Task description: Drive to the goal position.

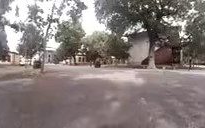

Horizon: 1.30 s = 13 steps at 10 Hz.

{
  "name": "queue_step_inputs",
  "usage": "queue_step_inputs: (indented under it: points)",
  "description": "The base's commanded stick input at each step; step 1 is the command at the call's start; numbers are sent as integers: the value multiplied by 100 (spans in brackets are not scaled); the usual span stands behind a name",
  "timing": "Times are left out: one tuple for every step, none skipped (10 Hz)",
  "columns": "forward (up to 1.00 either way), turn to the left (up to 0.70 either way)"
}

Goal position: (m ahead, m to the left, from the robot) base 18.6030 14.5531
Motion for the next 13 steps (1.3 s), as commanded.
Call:
queue_step_inputs:
  points:
    - [70,26]
    - [70,35]
    - [70,35]
    - [70,35]
    - [70,35]
    - [70,8]
    - [70,0]
    - [70,0]
    - [70,0]
    - [70,0]
    - [70,6]
    - [70,29]
    - [70,35]
